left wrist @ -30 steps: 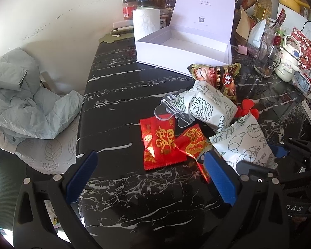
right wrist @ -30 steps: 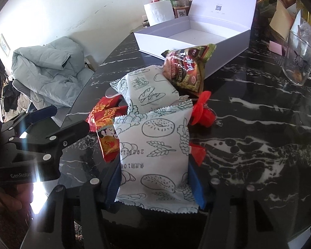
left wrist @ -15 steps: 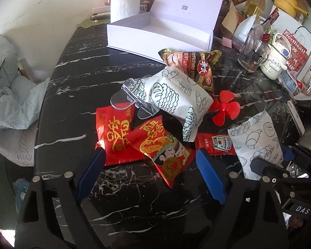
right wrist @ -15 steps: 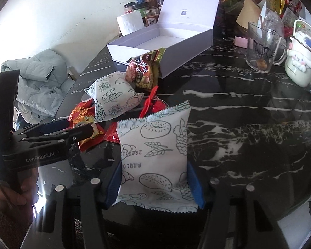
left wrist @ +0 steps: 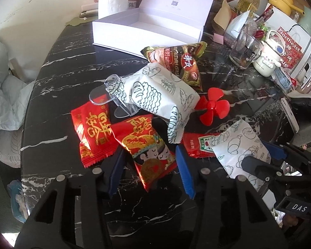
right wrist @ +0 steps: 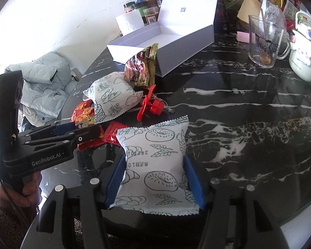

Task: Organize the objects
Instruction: 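Grasp the white patterned pastry bag with the right gripper and lift it, then grasp the red candy packet with the left gripper while right holds pastry bag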

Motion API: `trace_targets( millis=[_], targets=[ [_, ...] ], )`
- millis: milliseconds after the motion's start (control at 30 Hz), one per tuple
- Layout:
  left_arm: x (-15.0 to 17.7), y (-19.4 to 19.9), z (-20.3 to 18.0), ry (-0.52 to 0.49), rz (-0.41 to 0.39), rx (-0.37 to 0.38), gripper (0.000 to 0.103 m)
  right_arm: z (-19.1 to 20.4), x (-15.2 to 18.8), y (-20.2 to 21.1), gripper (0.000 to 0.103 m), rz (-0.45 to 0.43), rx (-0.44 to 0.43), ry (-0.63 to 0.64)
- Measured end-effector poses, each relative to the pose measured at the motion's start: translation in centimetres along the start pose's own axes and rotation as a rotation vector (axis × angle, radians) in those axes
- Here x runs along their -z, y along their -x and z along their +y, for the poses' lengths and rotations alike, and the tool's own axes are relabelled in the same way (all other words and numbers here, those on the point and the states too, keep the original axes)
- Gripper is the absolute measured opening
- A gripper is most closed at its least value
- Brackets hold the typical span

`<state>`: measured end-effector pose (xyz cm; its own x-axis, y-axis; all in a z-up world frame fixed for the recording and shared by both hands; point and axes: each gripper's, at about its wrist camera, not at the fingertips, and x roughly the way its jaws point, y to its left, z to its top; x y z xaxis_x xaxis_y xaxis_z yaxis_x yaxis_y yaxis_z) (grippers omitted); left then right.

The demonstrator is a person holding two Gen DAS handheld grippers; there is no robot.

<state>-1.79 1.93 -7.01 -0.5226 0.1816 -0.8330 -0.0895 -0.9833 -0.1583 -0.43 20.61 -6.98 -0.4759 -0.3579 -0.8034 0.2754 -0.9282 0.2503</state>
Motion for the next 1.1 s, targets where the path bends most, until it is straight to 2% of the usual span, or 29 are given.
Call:
trace_targets(
  millis=[133, 333, 433, 467, 500, 567, 767, 1100],
  targets=[
    [-0.3, -0.8, -0.2, -0.017, 0.027, 0.007, 0.047, -0.3, 0.3, -0.9, 0.065, 0.026, -0.037, -0.009],
    [-0.9, -1.4, -0.1, -0.002, 0.006, -0.006, 0.047, 0.0, 0.3, -1.1, 0.065, 0.025, -0.035, 0.046],
    [-1.1, -1.7, -0.4, -0.014, -0.003, -0.025, 0.047, 0.2, 0.5, -1.1, 0.061, 0.005, -0.031, 0.069],
    [-1.1, -1.7, -0.5, -0.018, -0.005, -0.031, 0.042, 0.2, 0.6, -1.0, 0.059, -0.002, -0.030, 0.069],
    [-1.0, -1.7, -0.5, -0.024, -0.008, -0.034, 0.032, 0.2, 0.6, -1.0, 0.058, -0.004, -0.030, 0.066],
    [-0.9, -1.6, -0.6, -0.042, -0.001, -0.013, 0.029, 0.0, 0.6, -0.8, 0.057, -0.009, -0.035, 0.055],
    [-0.6, -1.0, -0.3, -0.031, 0.016, 0.012, 0.027, -0.4, 0.6, 0.1, 0.056, -0.039, -0.037, 0.036],
    [0.0, 1.0, -0.6, -0.048, -0.016, 0.018, 0.027, 0.2, 1.0, 1.1, 0.056, -0.060, -0.043, 0.040]
  ],
)
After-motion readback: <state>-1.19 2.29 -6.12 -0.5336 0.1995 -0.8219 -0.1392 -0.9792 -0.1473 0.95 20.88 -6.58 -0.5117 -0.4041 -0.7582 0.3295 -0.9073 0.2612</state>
